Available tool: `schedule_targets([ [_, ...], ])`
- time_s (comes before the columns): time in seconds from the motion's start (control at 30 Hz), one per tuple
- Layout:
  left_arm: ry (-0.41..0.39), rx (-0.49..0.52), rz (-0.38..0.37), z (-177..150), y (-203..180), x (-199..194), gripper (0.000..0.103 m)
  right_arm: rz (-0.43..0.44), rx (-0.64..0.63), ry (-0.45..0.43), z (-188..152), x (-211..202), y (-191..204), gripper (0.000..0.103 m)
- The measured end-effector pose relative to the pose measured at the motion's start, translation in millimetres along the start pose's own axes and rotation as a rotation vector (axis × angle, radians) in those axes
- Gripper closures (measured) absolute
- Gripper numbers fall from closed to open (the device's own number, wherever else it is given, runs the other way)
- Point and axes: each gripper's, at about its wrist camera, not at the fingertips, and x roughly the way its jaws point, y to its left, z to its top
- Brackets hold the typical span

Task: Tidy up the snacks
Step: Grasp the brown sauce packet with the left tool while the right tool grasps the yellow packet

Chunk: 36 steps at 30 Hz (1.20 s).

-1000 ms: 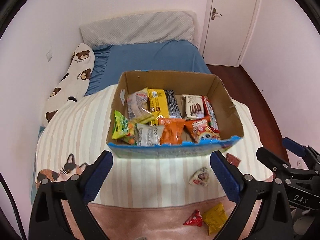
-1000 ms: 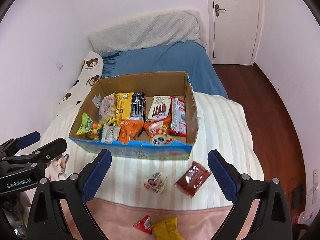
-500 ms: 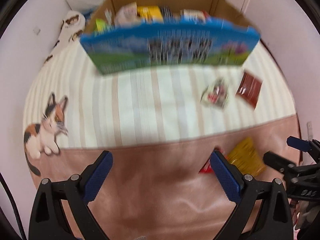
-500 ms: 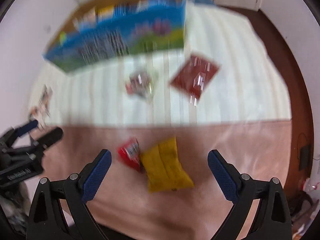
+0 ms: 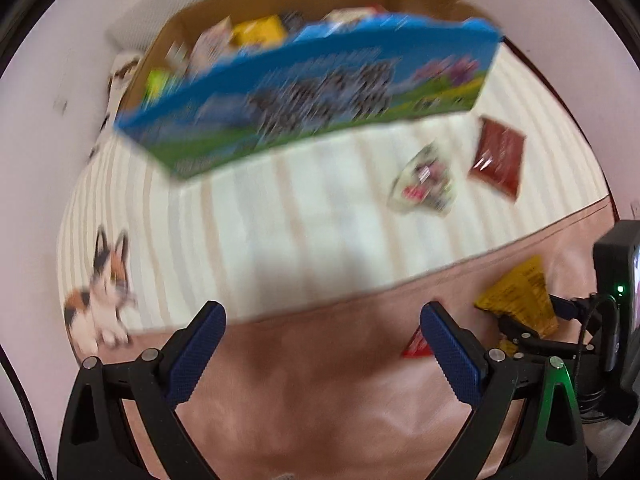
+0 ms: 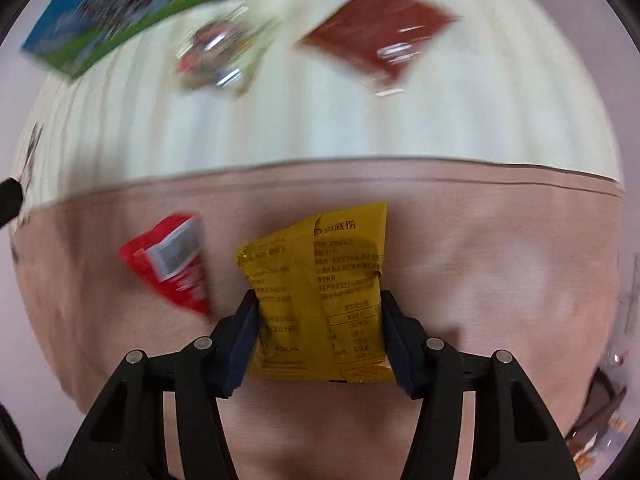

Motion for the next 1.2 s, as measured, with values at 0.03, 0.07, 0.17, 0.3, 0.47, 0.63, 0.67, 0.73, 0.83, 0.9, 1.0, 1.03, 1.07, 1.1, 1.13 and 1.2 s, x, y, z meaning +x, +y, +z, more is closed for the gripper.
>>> schedule_targets([
  [0.03, -0.009, 0.021, -0.003, 8, -8, -3, 0.003, -0.008, 0.035, -0.012, 0, -5, -15, 0.043],
  [0.07, -0.017, 0.047, -0.007, 19, -21, -4, 0.003, -0.010, 0.068, -0.018, -1, -8, -28, 0.043],
  [0.17, -0.018, 0.111, -0.041, 50, -59, 0, 0.003, -0.009, 0.192, -0.037, -2, -21, -82, 0.043],
  [0.3, 0.038, 0.206, -0.091, 92, -117, 27, 0.003, 0.010, 0.302, -0.044, -5, -31, -136, 0.042],
  [0.47, 0.138, 0.296, -0.098, 122, -167, 79, 0.003, 0.093, 0.383, -0.046, -8, -38, -171, 0.030],
  [0.63, 0.155, 0.285, -0.118, 131, -179, 106, 0.022, 0.162, 0.418, -0.058, -6, -41, -181, 0.029],
  [0.67, 0.145, 0.278, -0.123, 131, -180, 106, 0.031, 0.166, 0.413, -0.058, -6, -40, -183, 0.029],
  [0.73, 0.144, 0.260, -0.143, 130, -181, 106, 0.047, 0.163, 0.396, -0.054, -4, -39, -185, 0.029],
  [0.83, 0.151, 0.231, -0.162, 125, -177, 103, 0.049, 0.140, 0.361, -0.037, -3, -30, -179, 0.029],
  [0.9, 0.158, 0.203, -0.160, 113, -170, 100, 0.049, 0.124, 0.347, -0.035, -4, -23, -173, 0.034],
  [1.0, 0.191, 0.154, -0.182, 85, -154, 99, 0.049, 0.109, 0.335, -0.036, -3, -20, -166, 0.038],
  [1.03, 0.205, 0.136, -0.189, 72, -149, 98, 0.049, 0.110, 0.326, -0.028, -6, -19, -165, 0.038],
  [1.07, 0.222, 0.125, -0.195, 59, -143, 98, 0.049, 0.114, 0.313, -0.020, -10, -19, -161, 0.039],
  [1.1, 0.238, 0.110, -0.200, 47, -137, 97, 0.049, 0.119, 0.298, -0.014, -14, -18, -157, 0.039],
  [1.13, 0.257, 0.092, -0.212, 35, -131, 97, 0.049, 0.124, 0.283, -0.006, -18, -19, -153, 0.039],
  [1.2, 0.293, 0.055, -0.235, 12, -120, 98, 0.049, 0.134, 0.251, 0.015, -25, -18, -144, 0.040],
])
